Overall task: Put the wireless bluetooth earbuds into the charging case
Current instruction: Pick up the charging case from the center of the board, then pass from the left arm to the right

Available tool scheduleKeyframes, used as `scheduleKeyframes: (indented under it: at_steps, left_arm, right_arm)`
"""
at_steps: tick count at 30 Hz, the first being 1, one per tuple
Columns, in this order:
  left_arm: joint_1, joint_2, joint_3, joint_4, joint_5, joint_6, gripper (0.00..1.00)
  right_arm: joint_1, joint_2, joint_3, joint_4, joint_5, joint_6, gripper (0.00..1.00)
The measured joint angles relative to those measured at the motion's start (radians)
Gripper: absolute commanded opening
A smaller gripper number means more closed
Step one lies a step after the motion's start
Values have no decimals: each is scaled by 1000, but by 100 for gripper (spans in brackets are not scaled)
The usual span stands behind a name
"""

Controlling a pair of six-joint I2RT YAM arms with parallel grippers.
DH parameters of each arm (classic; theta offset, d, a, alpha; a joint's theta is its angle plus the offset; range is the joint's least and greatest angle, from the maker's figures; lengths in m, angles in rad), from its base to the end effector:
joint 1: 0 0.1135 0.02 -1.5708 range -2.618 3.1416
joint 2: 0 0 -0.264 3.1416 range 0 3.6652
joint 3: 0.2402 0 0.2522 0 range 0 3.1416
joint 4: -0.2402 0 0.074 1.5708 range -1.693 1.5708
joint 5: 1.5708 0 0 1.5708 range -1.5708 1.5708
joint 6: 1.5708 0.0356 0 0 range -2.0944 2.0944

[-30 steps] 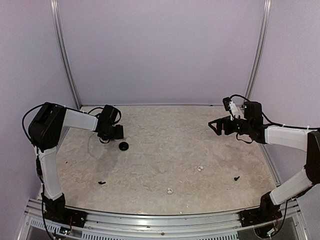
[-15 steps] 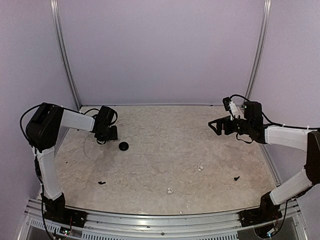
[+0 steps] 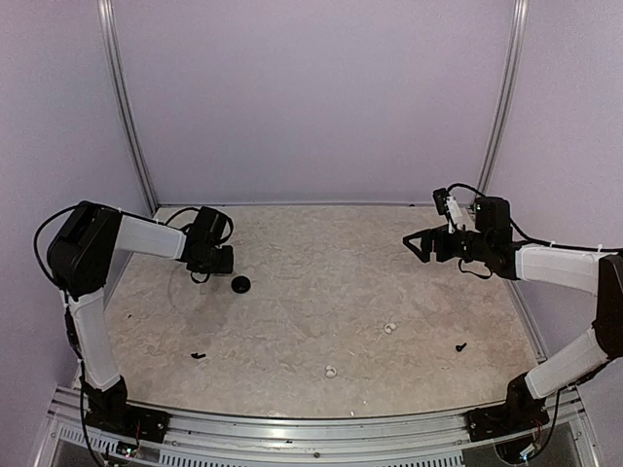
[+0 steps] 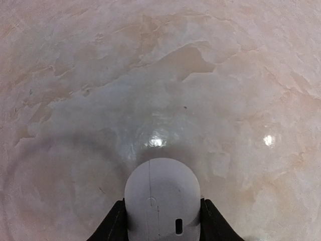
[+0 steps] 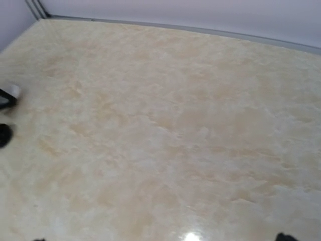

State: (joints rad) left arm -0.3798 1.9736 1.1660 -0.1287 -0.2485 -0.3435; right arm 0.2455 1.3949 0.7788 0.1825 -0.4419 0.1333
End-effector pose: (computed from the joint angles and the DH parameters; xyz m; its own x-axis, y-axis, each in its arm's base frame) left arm 0.3752 -0.1403 0.1334 -0.7797 -0.0402 -0.6249 -0.0410 0.9991 -0.0131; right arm 0.2919 0.0888 0.2362 -0.4832 0.0028 -0.8755 -0.5367 0.7892 0.2987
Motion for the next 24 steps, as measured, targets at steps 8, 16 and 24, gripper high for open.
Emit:
scheduleKeyframes:
  at_steps: [8,16,24]
  left_arm:
    - [-224,-220,-129,208,-85,164,34]
    - [-454,-426,-268,555,-101,395,35]
    - [-626,-476,-349,772,-104,582,37]
  right_arm:
    - [14,0,0,50,-91,98,97]
    - [118,0,42,63,-167,174,84]
    - [262,0,134,82,-225,194,71]
